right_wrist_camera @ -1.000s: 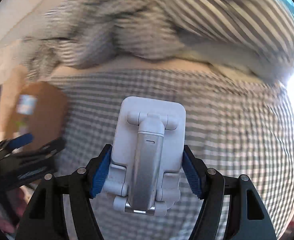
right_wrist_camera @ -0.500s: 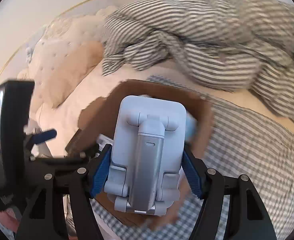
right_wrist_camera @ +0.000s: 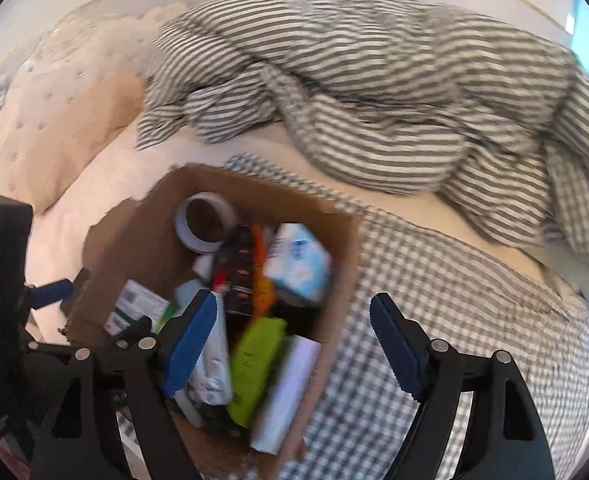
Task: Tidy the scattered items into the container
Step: 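Release the phone stand into the box and withdraw both grippers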
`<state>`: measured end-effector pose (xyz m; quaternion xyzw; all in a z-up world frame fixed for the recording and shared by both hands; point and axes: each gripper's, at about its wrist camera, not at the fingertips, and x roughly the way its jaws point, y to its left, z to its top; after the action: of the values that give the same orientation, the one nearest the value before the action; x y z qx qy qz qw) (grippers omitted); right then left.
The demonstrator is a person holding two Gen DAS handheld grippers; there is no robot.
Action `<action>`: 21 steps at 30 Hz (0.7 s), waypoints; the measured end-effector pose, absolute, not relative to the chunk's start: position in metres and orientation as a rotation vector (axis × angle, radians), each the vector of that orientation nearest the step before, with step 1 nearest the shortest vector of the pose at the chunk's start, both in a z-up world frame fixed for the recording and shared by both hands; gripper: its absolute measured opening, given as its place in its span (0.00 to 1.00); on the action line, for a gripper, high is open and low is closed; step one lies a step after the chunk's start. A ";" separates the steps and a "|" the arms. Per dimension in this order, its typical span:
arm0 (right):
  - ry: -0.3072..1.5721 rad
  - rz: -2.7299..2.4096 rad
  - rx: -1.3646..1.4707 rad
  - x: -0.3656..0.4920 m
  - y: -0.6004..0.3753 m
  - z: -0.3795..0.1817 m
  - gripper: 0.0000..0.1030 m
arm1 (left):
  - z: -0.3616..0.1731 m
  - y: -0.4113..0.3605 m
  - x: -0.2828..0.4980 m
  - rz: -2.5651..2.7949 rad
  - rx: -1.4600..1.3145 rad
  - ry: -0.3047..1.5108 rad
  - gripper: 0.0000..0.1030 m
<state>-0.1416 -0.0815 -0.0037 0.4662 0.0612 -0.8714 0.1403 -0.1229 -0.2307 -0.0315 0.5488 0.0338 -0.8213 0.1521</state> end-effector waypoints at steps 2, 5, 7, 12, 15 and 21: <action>0.131 -2.559 1.381 -0.139 -0.055 0.004 0.77 | -0.019 -0.211 -0.129 -2.398 1.569 0.047 0.98; 0.087 -2.612 1.448 -0.128 -0.017 0.017 0.78 | -0.004 -0.179 -0.133 -2.456 1.566 0.016 1.00; 0.067 -2.643 1.484 -0.119 0.006 0.023 0.82 | 0.000 -0.159 -0.132 -2.474 1.569 0.000 1.00; 0.020 -2.692 1.560 -0.099 0.052 0.020 0.82 | -0.012 -0.117 -0.127 -2.476 1.670 0.019 1.00; -0.042 -2.702 1.602 -0.088 0.075 0.012 0.82 | -0.022 -0.095 -0.122 -2.458 1.703 -0.030 1.00; -0.118 -2.700 1.667 -0.076 0.105 -0.002 0.82 | -0.031 -0.064 -0.116 -2.455 1.742 -0.084 1.00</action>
<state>-0.0757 0.1048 -0.0020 0.5249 -0.0372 -0.8502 -0.0167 -0.1156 -0.0638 -0.0307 0.5773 -0.0279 -0.8135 0.0649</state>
